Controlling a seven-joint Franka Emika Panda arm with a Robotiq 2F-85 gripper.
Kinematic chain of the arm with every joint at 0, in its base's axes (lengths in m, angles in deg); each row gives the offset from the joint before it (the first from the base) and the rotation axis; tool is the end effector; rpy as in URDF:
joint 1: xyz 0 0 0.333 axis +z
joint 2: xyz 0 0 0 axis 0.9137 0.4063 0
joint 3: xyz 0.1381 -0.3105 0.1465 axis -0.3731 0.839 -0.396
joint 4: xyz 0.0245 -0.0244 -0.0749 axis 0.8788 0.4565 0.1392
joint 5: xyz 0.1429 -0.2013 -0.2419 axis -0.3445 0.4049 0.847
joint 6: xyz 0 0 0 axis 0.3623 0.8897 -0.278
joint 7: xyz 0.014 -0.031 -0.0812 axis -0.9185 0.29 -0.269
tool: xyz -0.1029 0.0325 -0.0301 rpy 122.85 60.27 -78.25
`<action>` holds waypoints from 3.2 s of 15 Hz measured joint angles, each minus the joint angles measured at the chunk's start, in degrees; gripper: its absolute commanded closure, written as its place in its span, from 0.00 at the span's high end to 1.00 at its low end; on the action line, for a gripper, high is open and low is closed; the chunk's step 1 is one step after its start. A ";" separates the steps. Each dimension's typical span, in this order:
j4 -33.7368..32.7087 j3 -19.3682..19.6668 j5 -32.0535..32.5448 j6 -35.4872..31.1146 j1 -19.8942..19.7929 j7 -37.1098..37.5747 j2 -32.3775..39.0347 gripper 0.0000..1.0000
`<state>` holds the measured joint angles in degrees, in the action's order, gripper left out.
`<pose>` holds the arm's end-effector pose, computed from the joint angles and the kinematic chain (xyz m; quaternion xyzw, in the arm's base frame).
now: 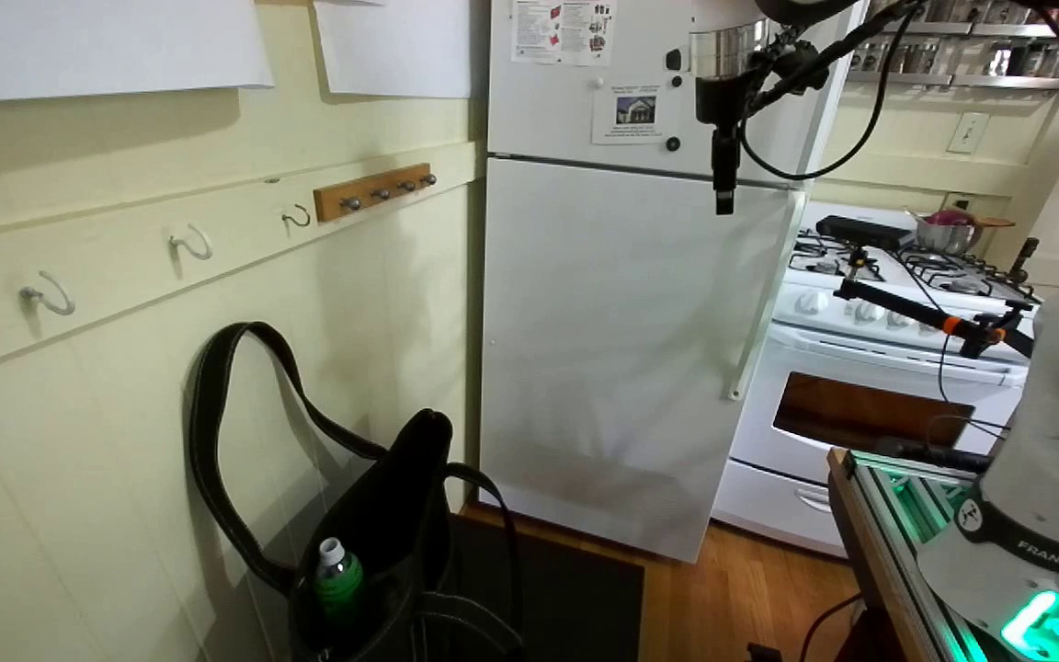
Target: Remove the green bottle from the bag
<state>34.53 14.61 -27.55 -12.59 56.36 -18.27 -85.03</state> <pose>0.3538 -0.1439 0.6232 0.9857 -0.0357 -0.0984 0.1319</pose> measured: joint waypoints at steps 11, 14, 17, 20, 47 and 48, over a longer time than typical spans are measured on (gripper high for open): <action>2.88 -0.55 -1.86 -27.96 6.00 -5.10 10.16 1.00; 3.72 -0.86 -7.04 -35.04 6.68 -6.16 13.70 1.00; 3.63 -0.87 -9.81 -36.46 6.72 -7.68 15.75 1.00; 3.40 -0.87 -9.80 -36.46 6.69 -7.68 15.33 1.00; -11.79 -7.61 -25.73 -45.13 5.86 -17.45 41.12 1.00; -11.83 -7.64 -25.73 -45.13 5.81 -17.45 41.13 1.00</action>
<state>22.70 6.98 -53.28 -57.72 62.17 -35.72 -43.90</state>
